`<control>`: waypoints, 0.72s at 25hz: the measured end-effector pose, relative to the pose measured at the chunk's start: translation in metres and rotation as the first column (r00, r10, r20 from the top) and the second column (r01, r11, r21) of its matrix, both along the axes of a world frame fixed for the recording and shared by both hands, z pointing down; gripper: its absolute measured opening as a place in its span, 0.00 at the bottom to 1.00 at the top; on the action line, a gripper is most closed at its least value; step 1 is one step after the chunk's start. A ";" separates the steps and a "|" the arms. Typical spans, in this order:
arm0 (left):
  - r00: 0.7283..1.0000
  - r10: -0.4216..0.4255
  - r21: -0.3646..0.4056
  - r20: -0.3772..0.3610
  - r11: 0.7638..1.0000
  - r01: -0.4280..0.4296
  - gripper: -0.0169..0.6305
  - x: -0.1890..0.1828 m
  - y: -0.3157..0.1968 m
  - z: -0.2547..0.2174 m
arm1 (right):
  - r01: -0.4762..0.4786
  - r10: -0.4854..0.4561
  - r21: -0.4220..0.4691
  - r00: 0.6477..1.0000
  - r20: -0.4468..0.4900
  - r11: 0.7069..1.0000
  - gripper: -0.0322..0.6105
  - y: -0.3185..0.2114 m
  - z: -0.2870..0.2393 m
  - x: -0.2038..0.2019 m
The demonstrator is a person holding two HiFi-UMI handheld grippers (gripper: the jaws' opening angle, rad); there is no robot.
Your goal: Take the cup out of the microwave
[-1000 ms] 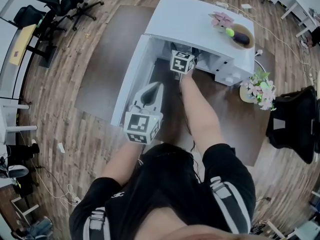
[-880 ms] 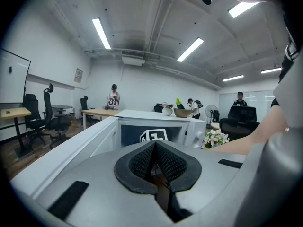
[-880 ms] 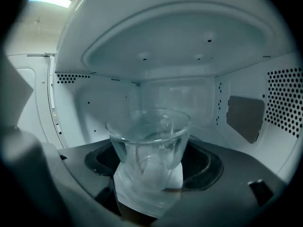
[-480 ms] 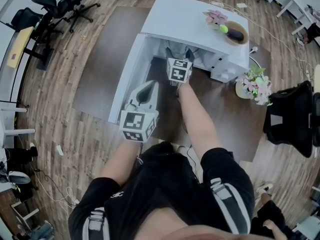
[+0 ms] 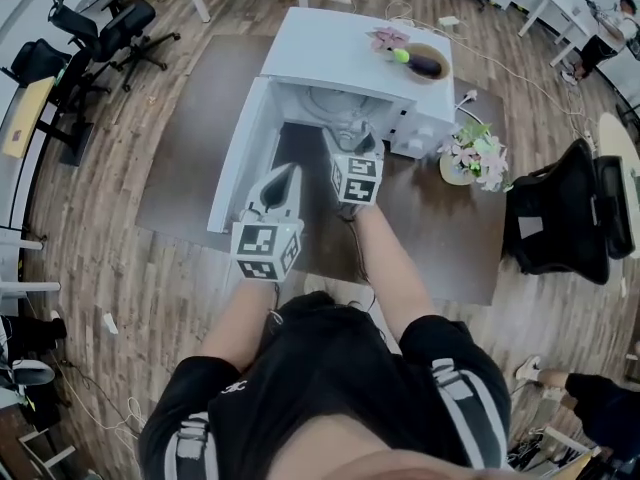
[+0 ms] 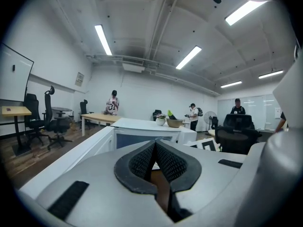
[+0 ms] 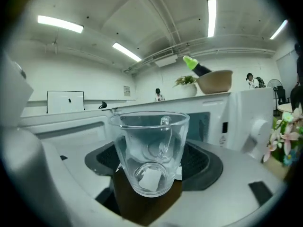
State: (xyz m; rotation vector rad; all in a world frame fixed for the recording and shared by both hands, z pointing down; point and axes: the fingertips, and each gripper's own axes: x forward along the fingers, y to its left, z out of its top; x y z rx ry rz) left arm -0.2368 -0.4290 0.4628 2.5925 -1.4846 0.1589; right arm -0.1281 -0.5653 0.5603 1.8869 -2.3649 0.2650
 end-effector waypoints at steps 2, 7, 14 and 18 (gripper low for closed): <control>1.000 -0.007 0.007 -0.011 1.000 0.007 0.03 0.001 0.009 -0.006 | -0.013 0.013 0.016 1.000 0.010 1.000 0.63 0.027 -0.018 0.013; 0.999 -0.013 0.030 -0.036 0.999 0.014 0.03 0.014 0.039 -0.026 | -0.017 0.019 0.074 0.999 -0.028 0.997 0.63 0.099 -0.066 0.040; 0.998 0.029 0.061 -0.057 0.998 -0.025 0.03 0.058 0.087 -0.043 | -0.029 0.037 0.169 0.998 -0.043 0.985 0.63 0.189 -0.127 0.079; 0.997 0.053 0.070 -0.060 0.996 -0.049 0.03 0.078 0.107 -0.047 | -0.029 0.041 0.190 0.998 -0.056 0.981 0.63 0.227 -0.147 0.095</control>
